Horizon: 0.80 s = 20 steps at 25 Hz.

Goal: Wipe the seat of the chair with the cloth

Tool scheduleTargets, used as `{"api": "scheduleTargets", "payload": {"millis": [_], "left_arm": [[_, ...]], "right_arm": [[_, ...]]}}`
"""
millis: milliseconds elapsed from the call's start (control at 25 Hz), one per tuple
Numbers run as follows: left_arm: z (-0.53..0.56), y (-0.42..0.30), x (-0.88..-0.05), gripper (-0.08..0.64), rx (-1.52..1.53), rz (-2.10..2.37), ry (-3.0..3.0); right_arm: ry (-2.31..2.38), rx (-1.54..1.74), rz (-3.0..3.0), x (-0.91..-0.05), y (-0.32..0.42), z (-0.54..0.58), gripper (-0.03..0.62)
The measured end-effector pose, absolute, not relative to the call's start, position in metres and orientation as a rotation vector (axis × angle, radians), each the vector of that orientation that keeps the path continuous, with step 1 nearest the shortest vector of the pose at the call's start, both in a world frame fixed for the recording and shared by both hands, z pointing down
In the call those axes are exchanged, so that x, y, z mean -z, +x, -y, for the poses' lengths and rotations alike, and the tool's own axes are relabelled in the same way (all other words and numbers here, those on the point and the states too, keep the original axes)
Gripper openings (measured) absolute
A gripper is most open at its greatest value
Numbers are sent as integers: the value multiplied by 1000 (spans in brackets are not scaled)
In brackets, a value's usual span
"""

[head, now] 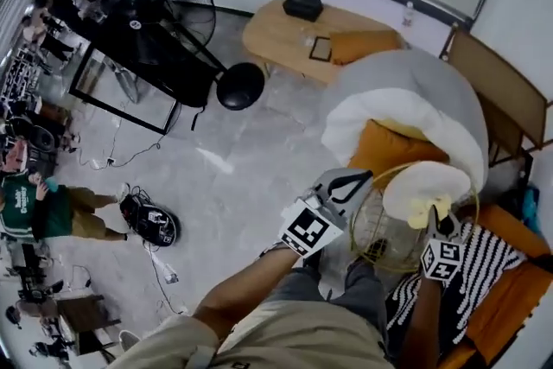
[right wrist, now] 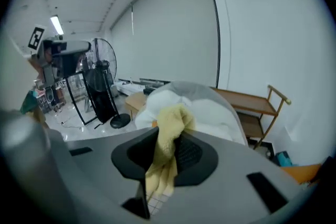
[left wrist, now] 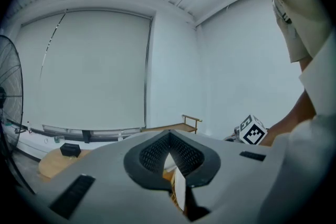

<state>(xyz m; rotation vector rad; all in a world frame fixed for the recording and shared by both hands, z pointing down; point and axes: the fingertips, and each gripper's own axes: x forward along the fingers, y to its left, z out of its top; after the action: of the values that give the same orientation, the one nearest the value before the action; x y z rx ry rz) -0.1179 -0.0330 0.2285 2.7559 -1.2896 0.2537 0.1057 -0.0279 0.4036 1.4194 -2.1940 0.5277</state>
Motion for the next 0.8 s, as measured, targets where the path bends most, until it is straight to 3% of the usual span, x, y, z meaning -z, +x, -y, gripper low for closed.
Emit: {"api": "scheduleTargets", "payload": {"millis": [360,800], "left_arm": [[-21,-163,-139,15,-187,1290,2834],[-52,-188,-43,15,80,1319,2931]], "right_arm": [[1407,-216,2473,-216,9,14,80],[1296,196,2623,-54,-73,-21,63]]}}
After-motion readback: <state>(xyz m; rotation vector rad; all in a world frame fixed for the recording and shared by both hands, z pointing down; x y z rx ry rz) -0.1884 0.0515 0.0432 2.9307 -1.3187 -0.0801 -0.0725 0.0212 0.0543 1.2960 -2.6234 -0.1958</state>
